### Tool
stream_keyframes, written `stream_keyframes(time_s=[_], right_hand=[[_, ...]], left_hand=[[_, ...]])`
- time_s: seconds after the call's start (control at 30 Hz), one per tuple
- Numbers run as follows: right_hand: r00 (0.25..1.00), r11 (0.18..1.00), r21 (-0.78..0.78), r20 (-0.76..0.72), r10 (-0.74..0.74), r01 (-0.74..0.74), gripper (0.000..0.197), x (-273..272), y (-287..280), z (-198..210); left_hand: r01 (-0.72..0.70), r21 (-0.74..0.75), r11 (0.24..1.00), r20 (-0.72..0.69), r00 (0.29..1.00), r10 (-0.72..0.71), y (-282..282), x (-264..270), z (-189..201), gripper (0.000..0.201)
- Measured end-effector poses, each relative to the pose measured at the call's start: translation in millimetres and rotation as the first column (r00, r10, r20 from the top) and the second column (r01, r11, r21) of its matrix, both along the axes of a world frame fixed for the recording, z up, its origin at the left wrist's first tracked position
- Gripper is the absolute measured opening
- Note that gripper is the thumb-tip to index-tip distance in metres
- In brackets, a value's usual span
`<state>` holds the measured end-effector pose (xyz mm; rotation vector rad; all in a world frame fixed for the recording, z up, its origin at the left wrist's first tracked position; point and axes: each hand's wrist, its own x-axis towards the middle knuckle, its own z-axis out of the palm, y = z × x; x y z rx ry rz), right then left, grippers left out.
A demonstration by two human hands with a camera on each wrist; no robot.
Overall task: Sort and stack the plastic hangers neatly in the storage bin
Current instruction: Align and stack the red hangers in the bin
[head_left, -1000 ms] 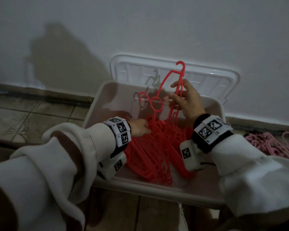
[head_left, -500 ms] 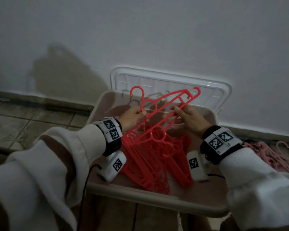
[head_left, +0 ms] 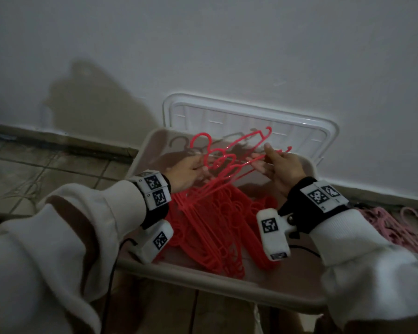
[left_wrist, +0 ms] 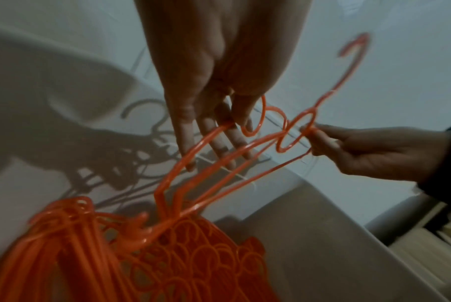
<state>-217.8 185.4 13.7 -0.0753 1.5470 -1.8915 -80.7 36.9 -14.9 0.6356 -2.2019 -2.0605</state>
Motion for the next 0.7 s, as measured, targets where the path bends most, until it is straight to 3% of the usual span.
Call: stream_keyframes(time_s=[0.13, 0.27, 0.33, 0.4, 0.5, 0.57, 0.6, 0.63, 0.7], right_hand=[[0.993, 0.993, -0.006, 0.035, -0.116, 0.116, 0.019, 3, -10, -9], [0.986, 0.989, 0.018, 0.077, -0.149, 0.148, 0.022, 6, -18, -17], [0.994, 0.995, 0.049, 0.054, -0.093, 0.09, 0.025, 7, -22, -17], [0.999, 0.994, 0.104, 0.026, 0.029, -0.032, 0.023, 9, -25, -16], [0.981, 0.935, 0.299, 0.032, 0.189, -0.19, 0.024, 9, -30, -24], [0.938, 0.807, 0.502, 0.026, 0.344, -0.31, 0.025, 6, -33, -37], [0.888, 0.693, 0.617, 0.02, 0.459, -0.372, 0.025, 5, -35, -46], [0.797, 0.523, 0.748, 0.013, 0.604, -0.409, 0.024, 2, -35, -58], [0.526, 0.166, 0.925, 0.042, 0.849, -0.343, 0.036, 0, -33, -80]], left_hand=[[0.079, 0.102, 0.992, 0.06, 0.995, -0.086, 13, 1, 9, 0.033], [0.063, 0.015, 0.998, 0.171, 0.983, -0.065, 16, -1, 10, 0.027], [0.041, -0.009, 0.999, 0.156, 0.987, -0.039, 16, 0, 7, 0.018], [-0.082, -0.035, 0.996, 0.112, 0.99, 0.086, 9, 3, 2, 0.016], [-0.225, -0.214, 0.95, 0.13, 0.958, 0.257, -10, 8, -6, 0.012], [-0.201, -0.357, 0.912, 0.177, 0.944, 0.277, -19, 11, -10, 0.022], [-0.171, -0.393, 0.903, 0.192, 0.946, 0.262, -19, 12, -7, 0.026], [-0.143, -0.429, 0.892, 0.199, 0.948, 0.247, -21, 11, -9, 0.027], [-0.101, -0.493, 0.864, 0.209, 0.951, 0.23, -18, 10, -6, 0.03]])
